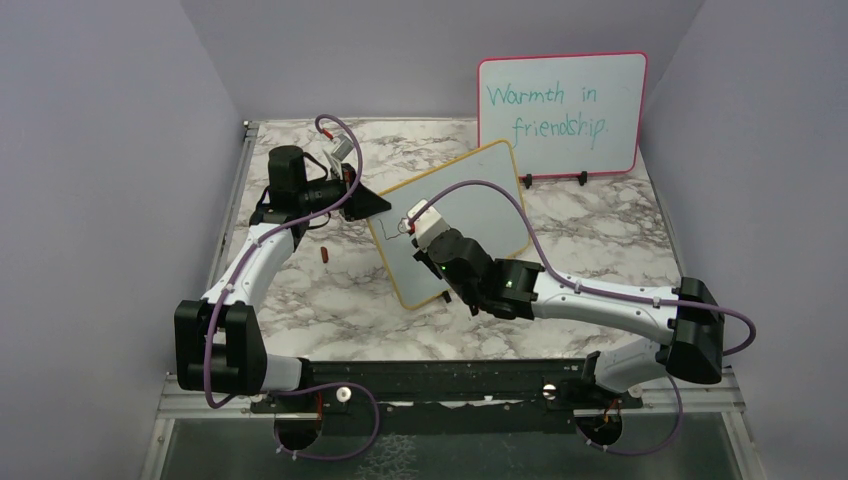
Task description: Write a sentence on the whiteboard
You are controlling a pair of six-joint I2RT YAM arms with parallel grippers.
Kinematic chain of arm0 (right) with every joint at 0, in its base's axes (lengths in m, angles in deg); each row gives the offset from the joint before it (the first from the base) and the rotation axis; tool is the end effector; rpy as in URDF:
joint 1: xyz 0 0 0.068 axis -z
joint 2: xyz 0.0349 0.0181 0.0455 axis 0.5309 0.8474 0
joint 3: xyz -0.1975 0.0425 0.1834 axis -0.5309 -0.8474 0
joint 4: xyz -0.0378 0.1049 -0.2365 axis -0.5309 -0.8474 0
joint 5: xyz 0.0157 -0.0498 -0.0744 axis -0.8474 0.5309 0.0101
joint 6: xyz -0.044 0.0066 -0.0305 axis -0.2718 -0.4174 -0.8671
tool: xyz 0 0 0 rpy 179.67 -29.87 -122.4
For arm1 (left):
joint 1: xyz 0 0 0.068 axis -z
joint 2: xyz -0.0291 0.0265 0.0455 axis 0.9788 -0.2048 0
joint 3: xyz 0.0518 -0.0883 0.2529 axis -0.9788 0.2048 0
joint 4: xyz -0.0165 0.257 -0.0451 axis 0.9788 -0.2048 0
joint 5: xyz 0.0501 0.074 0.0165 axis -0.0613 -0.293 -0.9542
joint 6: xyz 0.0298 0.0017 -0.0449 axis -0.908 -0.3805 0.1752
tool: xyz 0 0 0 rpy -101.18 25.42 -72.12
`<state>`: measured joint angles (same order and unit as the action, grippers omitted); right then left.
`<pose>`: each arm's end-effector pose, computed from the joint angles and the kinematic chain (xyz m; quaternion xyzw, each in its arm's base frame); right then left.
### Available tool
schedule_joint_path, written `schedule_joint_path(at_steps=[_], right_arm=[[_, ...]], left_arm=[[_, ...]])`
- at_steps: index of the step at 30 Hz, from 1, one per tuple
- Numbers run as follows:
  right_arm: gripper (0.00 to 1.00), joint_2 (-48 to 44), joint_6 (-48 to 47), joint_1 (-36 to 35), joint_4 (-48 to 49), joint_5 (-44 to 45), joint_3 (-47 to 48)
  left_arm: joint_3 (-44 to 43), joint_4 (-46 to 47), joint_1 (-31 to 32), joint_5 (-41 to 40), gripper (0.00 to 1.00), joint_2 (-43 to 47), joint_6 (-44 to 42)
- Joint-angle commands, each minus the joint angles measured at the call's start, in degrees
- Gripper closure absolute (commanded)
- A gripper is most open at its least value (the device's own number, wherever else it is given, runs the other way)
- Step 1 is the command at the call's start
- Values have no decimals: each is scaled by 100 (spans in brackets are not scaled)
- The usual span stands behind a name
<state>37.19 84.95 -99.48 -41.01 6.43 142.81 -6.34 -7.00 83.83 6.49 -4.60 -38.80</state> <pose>0.1437 0.2903 0.3086 -0.3392 0.7492 0.0377 0.5676 0.2940 -0.0602 0.2989 0.2456 0.7308 -0.4855 0.4121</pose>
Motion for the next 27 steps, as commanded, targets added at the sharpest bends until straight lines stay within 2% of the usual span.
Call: schedule_joint_path(at_steps=[1, 27], right_arm=[[99, -95, 95, 27, -180, 132, -76], [99, 15, -315, 106, 325, 194, 169]], left_arm=[[66, -500, 156, -266, 100, -182, -527], [75, -500, 164, -227, 100, -176, -535]])
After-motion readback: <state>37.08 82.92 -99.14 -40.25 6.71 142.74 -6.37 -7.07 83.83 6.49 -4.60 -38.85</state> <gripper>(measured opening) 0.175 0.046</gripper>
